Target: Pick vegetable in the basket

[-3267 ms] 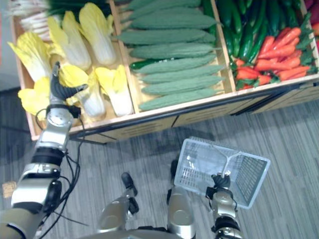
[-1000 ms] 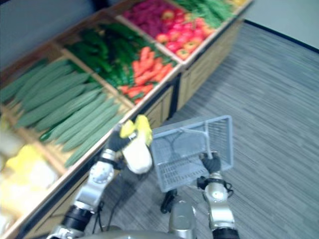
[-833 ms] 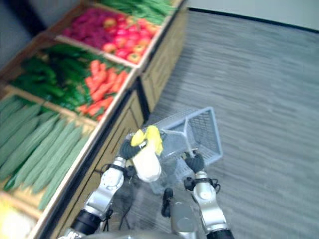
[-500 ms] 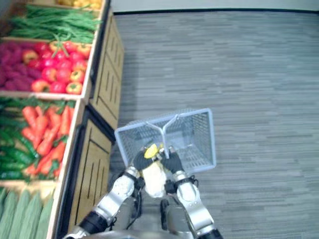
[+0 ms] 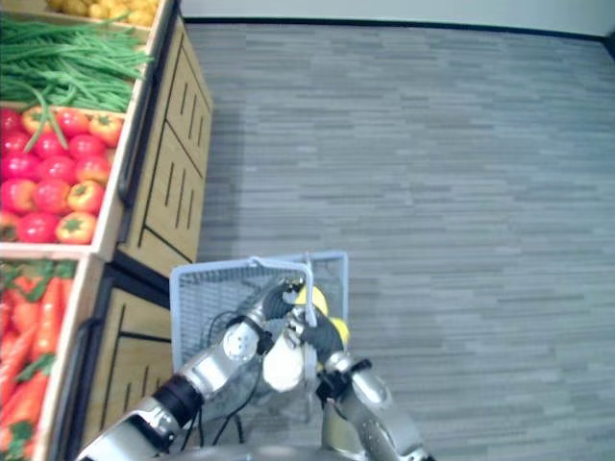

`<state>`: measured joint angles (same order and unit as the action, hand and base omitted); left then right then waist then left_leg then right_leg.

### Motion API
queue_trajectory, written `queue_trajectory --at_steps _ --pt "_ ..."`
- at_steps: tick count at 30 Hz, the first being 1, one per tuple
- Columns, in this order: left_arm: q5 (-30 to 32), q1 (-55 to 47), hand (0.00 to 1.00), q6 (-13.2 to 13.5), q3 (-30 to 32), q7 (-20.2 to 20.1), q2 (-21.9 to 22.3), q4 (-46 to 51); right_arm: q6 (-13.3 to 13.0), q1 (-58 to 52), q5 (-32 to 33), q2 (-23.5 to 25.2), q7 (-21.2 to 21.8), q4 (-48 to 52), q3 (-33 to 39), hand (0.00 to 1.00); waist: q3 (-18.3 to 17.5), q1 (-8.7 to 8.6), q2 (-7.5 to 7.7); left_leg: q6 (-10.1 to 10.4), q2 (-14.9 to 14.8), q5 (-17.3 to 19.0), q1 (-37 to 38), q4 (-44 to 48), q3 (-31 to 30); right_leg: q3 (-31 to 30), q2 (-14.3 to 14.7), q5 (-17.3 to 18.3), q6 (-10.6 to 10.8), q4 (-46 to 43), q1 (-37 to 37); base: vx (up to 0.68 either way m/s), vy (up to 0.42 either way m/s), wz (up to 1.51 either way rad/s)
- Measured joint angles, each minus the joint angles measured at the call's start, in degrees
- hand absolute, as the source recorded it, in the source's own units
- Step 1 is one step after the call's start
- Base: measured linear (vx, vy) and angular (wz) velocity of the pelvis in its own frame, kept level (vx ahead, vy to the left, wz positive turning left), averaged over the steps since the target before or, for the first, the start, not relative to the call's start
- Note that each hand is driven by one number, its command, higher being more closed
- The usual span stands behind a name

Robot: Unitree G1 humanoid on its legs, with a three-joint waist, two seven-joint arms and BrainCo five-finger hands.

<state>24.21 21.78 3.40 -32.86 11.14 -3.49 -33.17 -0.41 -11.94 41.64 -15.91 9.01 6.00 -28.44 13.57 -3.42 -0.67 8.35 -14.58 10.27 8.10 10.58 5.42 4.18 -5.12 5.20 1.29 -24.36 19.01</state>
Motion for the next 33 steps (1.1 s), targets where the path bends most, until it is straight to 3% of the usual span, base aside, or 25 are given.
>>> queue_trajectory --at_steps 1,5,6,7,8,9,10,12,13,14,16,18,20,21,22,23,24,26,28,29,31,33 --pt "0.2 -0.7 0.0 0.4 1.7 0.6 0.2 1.7 -0.1 0.0 1.3 0.3 0.3 0.3 1.4 1.0 -0.1 -0.11 -0.29 0.0 -1.0 -1.0 -0.9 0.8 -1.9 2.0 0.1 1.9 0.0 -0.1 -0.9 0.17 -0.244 0.77" --pt "-0.1 -10.4 0.0 1.4 10.6 0.7 -2.0 15.3 -0.2 -0.1 4.2 1.5 -0.1 -3.2 7.3 1.0 -0.8 1.17 -1.45 -1.2 -3.4 -7.0 -7.5 6.8 -4.5 9.9 0.2 2.3 -1.1 7.5 -7.1 0.13 -0.217 0.99" --pt "-0.4 -13.2 0.0 1.8 13.0 0.7 -2.1 18.1 -0.1 -0.4 4.3 1.5 -0.5 -4.8 8.9 1.0 -0.8 1.48 -1.98 -1.2 -4.2 -8.3 -9.0 9.0 -3.6 12.3 0.2 1.8 -2.0 9.3 -9.7 0.19 -0.14 1.35" --pt "-0.8 -16.6 0.0 2.2 16.7 0.7 -2.1 21.0 -0.1 -1.2 4.2 1.5 -1.4 -7.1 12.2 1.0 -1.0 2.85 -2.56 -1.7 -5.6 -9.6 -10.5 12.8 1.0 15.6 -0.4 2.3 -3.2 11.0 -13.8 0.22 -0.117 1.54" --pt "-1.1 -18.8 0.0 2.3 19.3 0.6 -1.7 23.2 -0.1 -1.7 3.9 1.5 -2.2 -8.2 15.5 1.0 -1.2 4.08 -2.96 -1.9 -5.9 -7.6 -11.9 15.6 6.2 18.2 -1.5 2.6 -3.6 12.1 -16.3 0.21 -0.086 1.23" --pt "-1.1 -19.3 0.0 2.3 20.0 0.6 -1.7 23.8 -0.1 -1.8 3.6 1.5 -2.6 -8.4 16.3 1.0 -1.4 4.3 -3.1 -1.9 -5.9 -6.8 -12.3 16.0 7.4 18.8 -1.8 2.6 -3.6 12.5 -16.8 0.16 0.004 1.06" --pt "-1.2 -21.5 0.0 2.4 22.3 0.5 -1.1 26.5 -0.2 -1.7 1.8 2.0 -3.7 -9.6 20.4 1.0 -1.5 4.48 -3.22 -2.1 -4.8 -3.8 -14.4 16.8 12.6 21.8 -3.1 2.5 -3.4 13.6 -18.6 0.14 0.076 1.23" --pt "-2.7 -24.3 0.0 3.0 23.3 0.2 -0.4 30.7 -0.3 -1.5 -1.3 2.8 -5.8 -12.4 26.9 1.0 -2.5 4.45 -4.47 -3.3 -2.1 -2.9 -17.0 14.7 23.1 27.3 -5.1 2.4 -2.2 14.4 -20.5 0.13 0.143 1.45" --pt "-3.4 -25.8 0.0 3.8 23.6 0.1 0.2 33.2 -0.4 -1.5 -3.5 2.9 -7.1 -15.2 30.9 1.0 -3.1 4.4 -5.26 -7.5 -1.3 -3.6 -16.7 11.9 32.8 30.4 -5.8 2.8 -0.6 14.4 -21.9 0.14 0.206 1.69" --pt "-3.5 -26.4 0.0 3.9 24.0 -0.1 0.2 35.3 -0.4 -1.5 -5.5 4.0 -8.5 -17.7 35.2 1.0 -4.1 4.3 -5.16 -9.8 -0.2 -2.8 -16.0 10.0 38.5 34.0 -7.0 3.5 1.1 14.1 -23.3 0.19 0.249 1.69" --pt "-5.1 -28.0 0.0 4.6 26.3 -0.3 0.0 38.8 -0.5 -0.8 -7.3 5.7 -11.1 -20.2 39.8 1.0 -4.2 4.64 -3.69 -12.1 1.8 -1.6 -15.4 8.2 40.4 37.6 -7.9 3.5 2.4 14.5 -25.4 0.2 0.205 1.26" --pt "-6.3 -30.1 0.0 4.6 29.0 -0.7 -0.1 40.5 -0.5 -0.1 -10.0 7.8 -12.6 -21.9 43.5 1.0 -4.9 4.55 -2.29 -12.1 4.8 -1.6 -13.9 5.8 37.5 40.4 -9.2 3.2 3.1 13.5 -28.1 0.22 0.125 0.92" --pt "-8.0 -31.9 0.0 4.7 31.5 -0.8 -0.1 42.6 -0.4 0.4 -14.3 9.4 -14.2 -26.4 47.4 1.0 -5.7 4.71 -1.37 -12.1 7.6 -1.6 -10.6 2.3 33.9 42.5 -13.3 2.6 4.0 4.0 -29.4 0.25 0.118 0.99" --pt "-8.1 -31.9 0.0 4.8 31.9 -0.8 -0.3 42.9 -0.3 0.4 -15.4 9.8 -14.7 -28.3 48.8 1.0 -5.9 4.51 -1.08 -12.0 8.4 -1.6 -9.6 1.0 32.0 42.4 -15.4 1.5 5.2 -1.8 -29.1 0.17 0.076 1.02" --pt "-8.1 -31.9 0.0 4.8 32.2 -0.8 -0.4 43.1 0.0 0.4 -16.1 10.2 -15.1 -29.4 49.9 1.0 -6.0 4.42 -0.79 -12.0 9.1 -1.7 -8.9 0.2 30.6 41.7 -17.0 0.3 5.0 -6.1 -28.4 0.19 0.035 1.1" --pt "-8.5 -31.8 0.0 4.8 32.6 -0.7 -0.7 43.2 0.1 0.4 -17.2 10.9 -16.1 -30.9 51.7 1.0 -6.3 4.1 -0.61 -11.8 9.8 -1.9 -7.9 -1.1 27.6 37.3 -19.6 -4.8 3.5 -15.6 -24.8 0.25 -0.01 1.19" --pt "-8.6 -31.7 0.0 4.8 33.0 -0.2 -1.3 43.2 0.1 0.7 -18.3 11.2 -16.2 -32.0 52.9 1.0 -6.3 3.57 -0.76 -11.6 9.6 -2.1 -7.4 -2.0 24.4 30.3 -19.5 -2.2 3.6 -23.1 -20.2 0.3 -0.069 1.17" --pt "-8.3 -31.7 0.0 4.5 33.8 0.5 -2.0 43.1 0.1 0.8 -20.7 11.4 -17.1 -32.1 53.3 1.0 -6.3 2.56 -0.74 -11.1 9.2 -2.6 -6.9 -3.4 20.7 22.2 -16.2 4.0 3.9 -26.1 -15.0 0.22 -0.103 1.15" --pt "-6.6 -30.3 0.0 4.5 34.1 1.8 -2.9 42.0 0.0 0.5 -22.9 11.4 -19.0 -32.3 55.7 1.0 -6.2 0.93 -0.69 -10.4 9.0 -3.1 -7.0 -3.6 13.8 14.9 -11.7 8.0 2.8 -19.7 -10.8 0.19 -0.15 1.59" --pt "-6.5 -29.7 0.0 4.5 34.0 2.1 -3.2 41.2 0.0 0.3 -22.9 11.4 -19.4 -32.3 56.5 1.0 -6.2 0.69 -0.71 -10.0 8.9 -3.3 -7.1 -3.7 12.2 13.2 -11.0 8.7 2.9 -16.9 -9.9 0.16 -0.204 1.48" --pt "-4.3 -26.2 0.0 4.2 34.0 3.0 -4.5 36.8 -0.3 -0.5 -24.7 11.5 -20.8 -32.5 57.5 1.0 -6.1 0.33 -0.45 -7.8 8.6 -4.1 -7.3 -5.4 6.3 3.7 -8.5 7.9 4.2 -2.7 -7.3 0.15 -0.34 1.42" --pt "-2.7 -24.3 0.0 4.0 33.9 3.1 -6.8 34.2 -0.6 -1.4 -25.1 12.1 -21.0 -33.0 57.5 1.0 -5.7 -0.17 0.95 -5.5 8.7 -4.3 -7.5 -5.8 3.2 -2.0 -8.2 4.8 4.6 7.0 -7.8 0.1 -0.349 1.11"
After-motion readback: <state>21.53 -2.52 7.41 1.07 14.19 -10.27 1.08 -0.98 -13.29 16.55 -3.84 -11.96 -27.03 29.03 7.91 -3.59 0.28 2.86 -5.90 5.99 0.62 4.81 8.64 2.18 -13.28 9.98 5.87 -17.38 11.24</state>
